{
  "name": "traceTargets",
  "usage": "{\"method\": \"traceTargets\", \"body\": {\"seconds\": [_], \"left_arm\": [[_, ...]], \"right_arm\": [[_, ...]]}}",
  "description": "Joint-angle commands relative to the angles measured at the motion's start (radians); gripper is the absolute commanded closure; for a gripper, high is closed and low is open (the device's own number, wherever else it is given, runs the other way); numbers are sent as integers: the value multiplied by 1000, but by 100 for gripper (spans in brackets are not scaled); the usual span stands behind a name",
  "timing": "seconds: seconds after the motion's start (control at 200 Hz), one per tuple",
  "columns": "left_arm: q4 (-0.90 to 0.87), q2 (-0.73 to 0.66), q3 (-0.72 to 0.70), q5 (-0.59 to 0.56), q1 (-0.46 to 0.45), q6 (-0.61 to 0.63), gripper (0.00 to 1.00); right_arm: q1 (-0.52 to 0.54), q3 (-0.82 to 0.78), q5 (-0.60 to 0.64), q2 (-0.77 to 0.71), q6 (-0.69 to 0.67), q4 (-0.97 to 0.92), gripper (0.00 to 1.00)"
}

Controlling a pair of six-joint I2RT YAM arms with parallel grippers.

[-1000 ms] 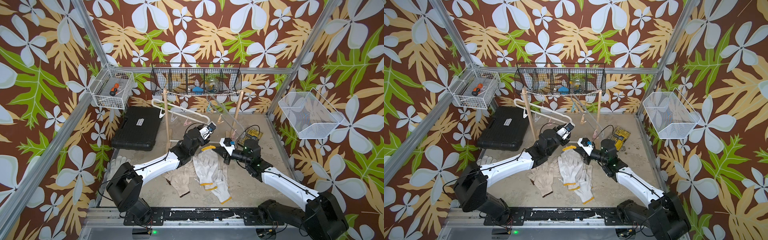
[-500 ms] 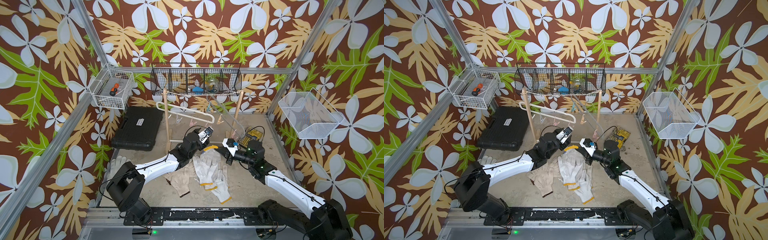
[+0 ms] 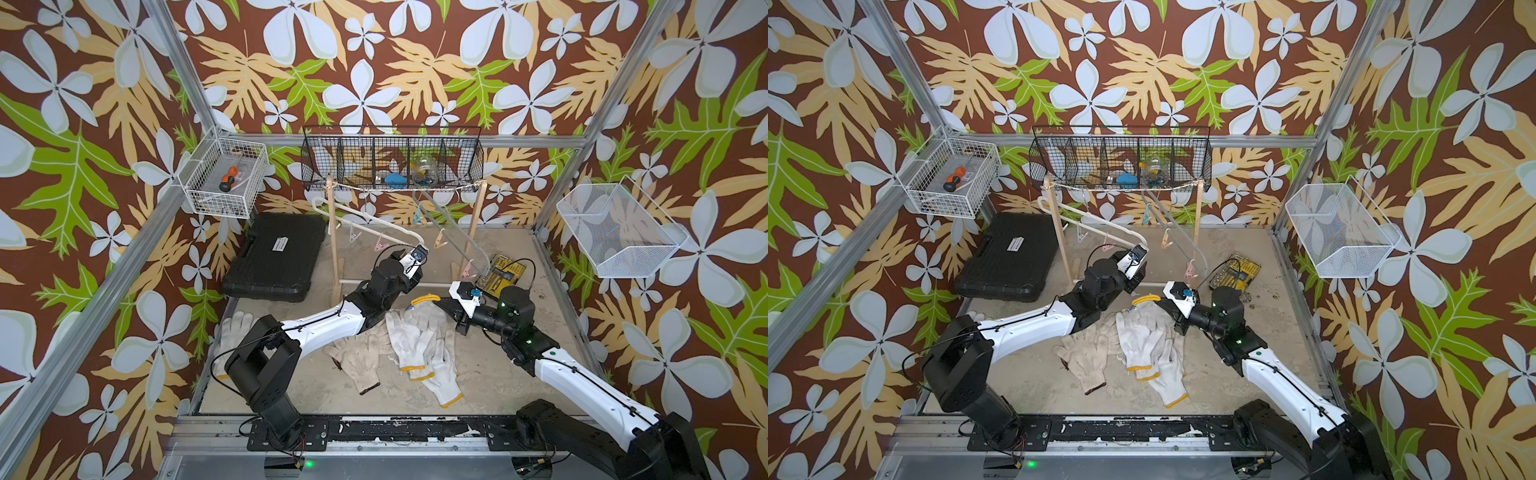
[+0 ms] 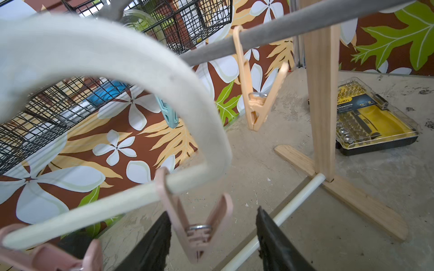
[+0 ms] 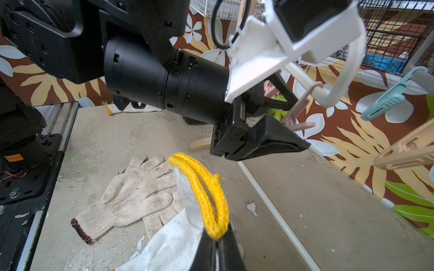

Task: Clip the gloves onto a hanger to dry
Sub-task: Open the clamp at the hanger.

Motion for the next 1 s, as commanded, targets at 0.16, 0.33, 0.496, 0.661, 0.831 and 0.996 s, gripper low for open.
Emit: {"method": "traceTargets", "body": {"seconds": [0.16, 0.33, 0.496, 0.661, 0.831, 0.996], "left_arm": [[20, 3, 33, 28, 6, 22, 51], [4, 16, 44, 30, 6, 18, 46], [-4, 20, 41, 23, 6, 33, 45], [1, 27, 51, 4, 5, 64, 47], [-3, 36, 57, -32, 3, 87, 50], [-9, 40, 55, -64, 2, 109, 54]], "right_arm": [[-2, -4, 13, -4, -2, 21, 100], [-1, -3, 15, -5, -4, 21, 100], [-4, 0, 16, -6, -4, 20, 100], [-3, -1, 16, -5, -2, 20, 100], [-3, 1, 13, -4, 0, 21, 100], [-3, 3, 13, -4, 0, 21, 100]]}}
